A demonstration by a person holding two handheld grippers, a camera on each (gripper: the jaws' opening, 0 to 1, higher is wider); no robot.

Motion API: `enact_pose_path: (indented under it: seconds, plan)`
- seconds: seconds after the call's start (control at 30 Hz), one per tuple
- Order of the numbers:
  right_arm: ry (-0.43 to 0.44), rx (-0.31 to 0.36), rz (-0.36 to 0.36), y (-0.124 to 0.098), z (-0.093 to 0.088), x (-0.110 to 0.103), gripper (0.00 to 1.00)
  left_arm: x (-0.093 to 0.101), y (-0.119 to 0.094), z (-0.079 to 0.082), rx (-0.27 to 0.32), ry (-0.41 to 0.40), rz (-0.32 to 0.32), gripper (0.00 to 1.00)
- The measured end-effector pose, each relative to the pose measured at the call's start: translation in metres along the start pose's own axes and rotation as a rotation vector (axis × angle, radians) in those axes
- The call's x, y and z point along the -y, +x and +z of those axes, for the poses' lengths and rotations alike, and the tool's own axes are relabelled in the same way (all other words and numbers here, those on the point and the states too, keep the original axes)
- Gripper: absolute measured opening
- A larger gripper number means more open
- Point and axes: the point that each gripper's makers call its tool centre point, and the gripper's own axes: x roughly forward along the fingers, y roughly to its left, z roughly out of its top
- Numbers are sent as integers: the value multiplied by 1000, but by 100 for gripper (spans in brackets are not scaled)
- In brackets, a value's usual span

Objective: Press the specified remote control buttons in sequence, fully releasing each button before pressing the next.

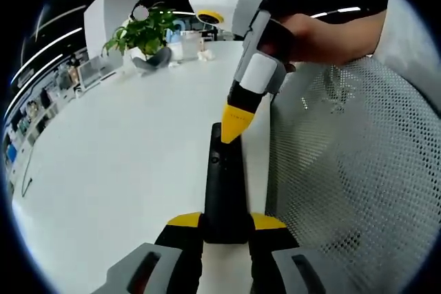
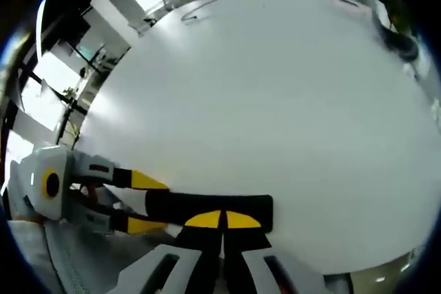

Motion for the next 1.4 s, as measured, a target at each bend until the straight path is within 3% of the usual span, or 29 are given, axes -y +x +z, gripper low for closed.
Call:
enact_pose_path:
  seconds: [0.43, 0.83, 1.23, 1.4]
  plan:
    - [-57, 5, -15, 3, 0, 0, 0, 0, 1, -1, 2, -3, 1, 25]
    - [-18, 3, 0, 2, 1, 0, 0, 0, 0, 0, 4, -8, 2, 25]
    - [-41, 12, -10, 2, 0, -1, 0, 0, 0, 0, 5, -4, 0, 24]
    - [-21, 10, 18, 1, 1, 0, 0, 1, 0, 0, 0, -1, 2, 24]
